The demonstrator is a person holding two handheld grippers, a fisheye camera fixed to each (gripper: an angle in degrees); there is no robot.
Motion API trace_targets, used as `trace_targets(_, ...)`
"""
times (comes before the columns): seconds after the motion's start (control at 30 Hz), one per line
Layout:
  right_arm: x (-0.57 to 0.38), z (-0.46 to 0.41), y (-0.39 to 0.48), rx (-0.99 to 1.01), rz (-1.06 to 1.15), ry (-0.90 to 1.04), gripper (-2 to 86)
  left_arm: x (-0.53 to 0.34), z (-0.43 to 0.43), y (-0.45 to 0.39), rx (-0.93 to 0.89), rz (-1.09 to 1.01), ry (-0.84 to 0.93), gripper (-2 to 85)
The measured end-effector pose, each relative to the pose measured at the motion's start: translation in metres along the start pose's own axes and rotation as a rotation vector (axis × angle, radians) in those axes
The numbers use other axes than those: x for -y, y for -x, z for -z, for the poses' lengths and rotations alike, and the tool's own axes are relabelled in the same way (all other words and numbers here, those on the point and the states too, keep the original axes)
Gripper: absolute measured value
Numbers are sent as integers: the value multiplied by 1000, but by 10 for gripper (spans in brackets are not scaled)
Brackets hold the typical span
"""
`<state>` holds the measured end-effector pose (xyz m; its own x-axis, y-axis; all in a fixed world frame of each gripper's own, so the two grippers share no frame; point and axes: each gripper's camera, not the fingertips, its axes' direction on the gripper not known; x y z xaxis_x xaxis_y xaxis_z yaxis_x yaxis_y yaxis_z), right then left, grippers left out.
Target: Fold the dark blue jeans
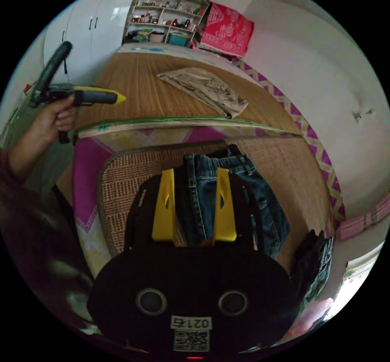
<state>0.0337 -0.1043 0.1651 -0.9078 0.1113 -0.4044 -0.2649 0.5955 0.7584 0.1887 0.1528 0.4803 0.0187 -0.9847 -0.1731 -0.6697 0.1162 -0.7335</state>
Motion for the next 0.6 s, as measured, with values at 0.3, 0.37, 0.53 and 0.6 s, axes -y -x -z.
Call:
trace_targets(0.3,-100,40,-111,168,-462,-260,53,-5,-20,-76,-147,-179,96,-10)
trace_targets(0.37,-176,102,-165,159,-635,-426,51,-3,-28,-102,-179,-244,99,-10)
trace_targets(0.53,-368,212,-242,4,-981,-651,51,4,-51,-153,-225,-324,109,-10)
trace_targets(0.6,-441,228,-261,-49,-1118,-638,52,6,-61,-172,-225,-361,125,-10)
